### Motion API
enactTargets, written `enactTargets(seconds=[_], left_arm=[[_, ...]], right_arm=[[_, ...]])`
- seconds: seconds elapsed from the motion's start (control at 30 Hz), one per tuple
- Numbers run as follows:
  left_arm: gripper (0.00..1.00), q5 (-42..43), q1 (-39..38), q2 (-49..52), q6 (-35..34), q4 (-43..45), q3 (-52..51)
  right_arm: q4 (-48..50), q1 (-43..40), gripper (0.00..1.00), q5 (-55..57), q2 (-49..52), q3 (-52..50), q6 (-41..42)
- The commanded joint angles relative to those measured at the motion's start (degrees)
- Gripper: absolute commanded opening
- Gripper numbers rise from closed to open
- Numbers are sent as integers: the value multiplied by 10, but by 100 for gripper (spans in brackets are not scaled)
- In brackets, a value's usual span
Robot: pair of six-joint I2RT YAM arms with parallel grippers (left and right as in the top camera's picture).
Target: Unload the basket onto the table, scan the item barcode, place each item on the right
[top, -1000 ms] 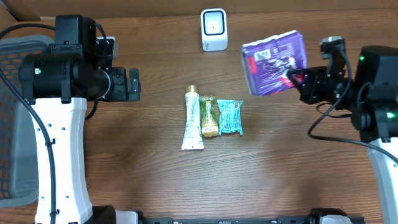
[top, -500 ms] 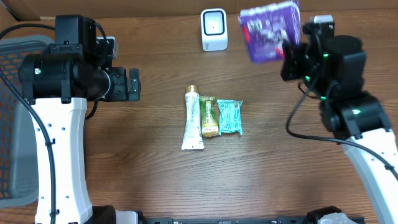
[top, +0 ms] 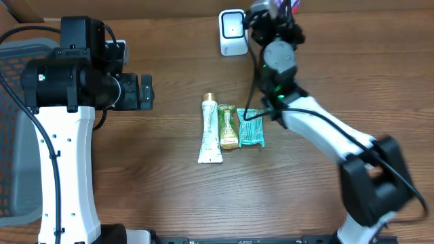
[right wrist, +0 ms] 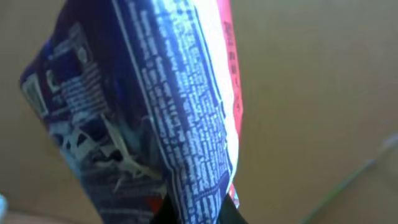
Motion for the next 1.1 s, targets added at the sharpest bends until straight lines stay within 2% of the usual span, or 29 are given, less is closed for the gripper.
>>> enactTargets(seconds=[0.0, 0.13, 0.37, 0.6, 1.07], left_arm=[[99, 4, 2, 5, 13, 1, 1], [99, 4, 2, 5, 13, 1, 1], [100, 4, 2, 5, 13, 1, 1], [99, 4, 2, 5, 13, 1, 1], [100, 4, 2, 5, 13, 1, 1]], right_arm=[[49, -2, 4, 36, 68, 35, -212], [51, -9, 4, 25, 139, 103, -234], [-34, -12, 4, -13, 202, 225, -235], [-73, -12, 4, -60, 203, 231, -247], [-57, -19, 4, -84, 256, 231, -242]])
